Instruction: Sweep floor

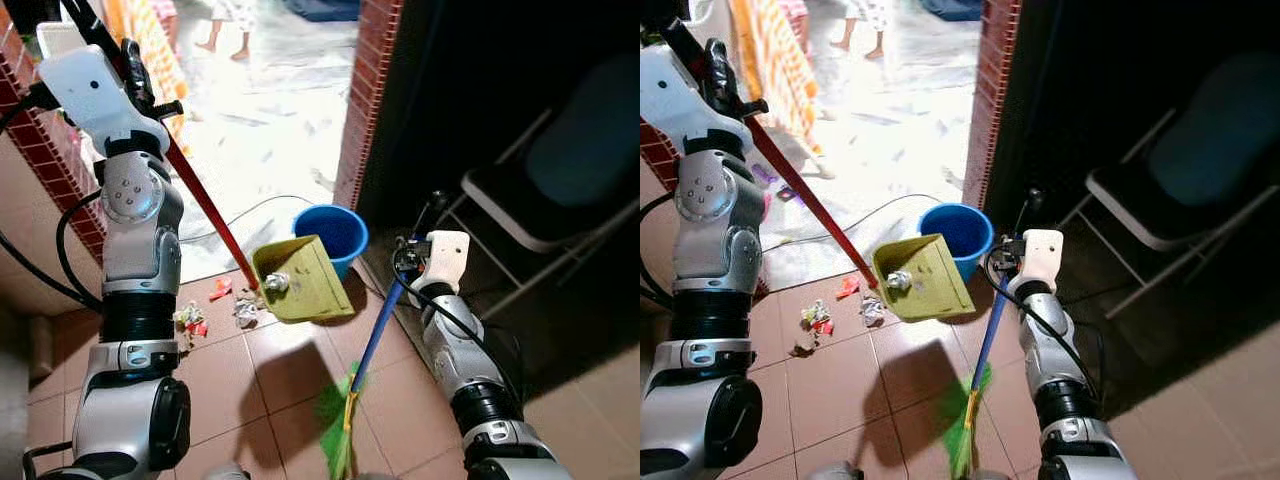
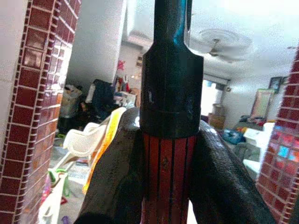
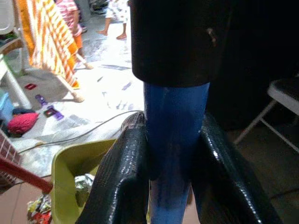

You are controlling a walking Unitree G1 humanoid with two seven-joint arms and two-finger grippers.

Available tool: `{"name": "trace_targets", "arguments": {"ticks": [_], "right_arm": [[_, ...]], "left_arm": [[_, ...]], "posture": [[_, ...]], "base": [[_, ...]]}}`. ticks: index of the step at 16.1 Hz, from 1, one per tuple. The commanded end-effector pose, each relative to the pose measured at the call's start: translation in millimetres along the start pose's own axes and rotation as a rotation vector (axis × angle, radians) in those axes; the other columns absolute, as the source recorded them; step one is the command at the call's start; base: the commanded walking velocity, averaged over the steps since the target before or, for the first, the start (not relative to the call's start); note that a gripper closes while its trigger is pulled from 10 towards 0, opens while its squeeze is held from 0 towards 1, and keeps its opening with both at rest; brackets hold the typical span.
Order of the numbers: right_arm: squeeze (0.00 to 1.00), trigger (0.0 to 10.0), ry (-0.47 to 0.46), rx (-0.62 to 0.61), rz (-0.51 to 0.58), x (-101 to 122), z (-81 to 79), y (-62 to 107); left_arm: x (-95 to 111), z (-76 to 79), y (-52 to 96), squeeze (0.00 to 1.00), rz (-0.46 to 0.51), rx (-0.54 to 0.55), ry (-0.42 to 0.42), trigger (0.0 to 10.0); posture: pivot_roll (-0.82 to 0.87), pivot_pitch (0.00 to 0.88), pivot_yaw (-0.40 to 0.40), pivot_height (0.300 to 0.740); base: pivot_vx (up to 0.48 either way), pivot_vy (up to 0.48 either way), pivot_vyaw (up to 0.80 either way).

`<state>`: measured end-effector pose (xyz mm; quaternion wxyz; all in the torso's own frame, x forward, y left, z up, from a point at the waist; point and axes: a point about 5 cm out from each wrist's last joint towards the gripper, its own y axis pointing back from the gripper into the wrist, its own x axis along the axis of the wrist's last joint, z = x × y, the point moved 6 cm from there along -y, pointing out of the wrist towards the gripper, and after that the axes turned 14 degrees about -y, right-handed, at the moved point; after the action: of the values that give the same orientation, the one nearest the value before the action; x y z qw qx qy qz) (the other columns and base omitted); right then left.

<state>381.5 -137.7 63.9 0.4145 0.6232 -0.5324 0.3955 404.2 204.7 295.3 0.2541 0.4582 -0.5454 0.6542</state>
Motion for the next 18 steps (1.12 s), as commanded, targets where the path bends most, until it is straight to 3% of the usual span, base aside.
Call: {"name": "trace_targets", "arguments": {"ticks": [1, 14, 18], "right_arm": [[0.0, 10.0, -0.026, 0.021, 0.025, 7.9, -7.2, -2.5], [0.0, 10.0, -0.029, 0.051, 0.008, 5.8, -10.5, -1.8], [0.0, 10.0, 0.046, 0.059, 0.042, 13.4, -4.3, 1.2]], "left_arm": [[31.6, -3.1, -5.9, 0.0, 0.104, 0.014, 0.024, 10.0], [31.3, -2.1, -5.6, 0.0, 0.101, 0.011, 0.03, 10.0], [31.4, -0.9, -5.0, 0.0, 0.1, 0.008, 0.033, 10.0]], "posture": [[-0.05, 0.0, -0.037, 0.74], [-0.05, 0.0, -0.043, 0.74], [-0.04, 0.0, -0.046, 0.74]], "base": [[0.48, 0.0, 0.0], [0.48, 0.0, 0.0], [0.48, 0.0, 0.0]]}}
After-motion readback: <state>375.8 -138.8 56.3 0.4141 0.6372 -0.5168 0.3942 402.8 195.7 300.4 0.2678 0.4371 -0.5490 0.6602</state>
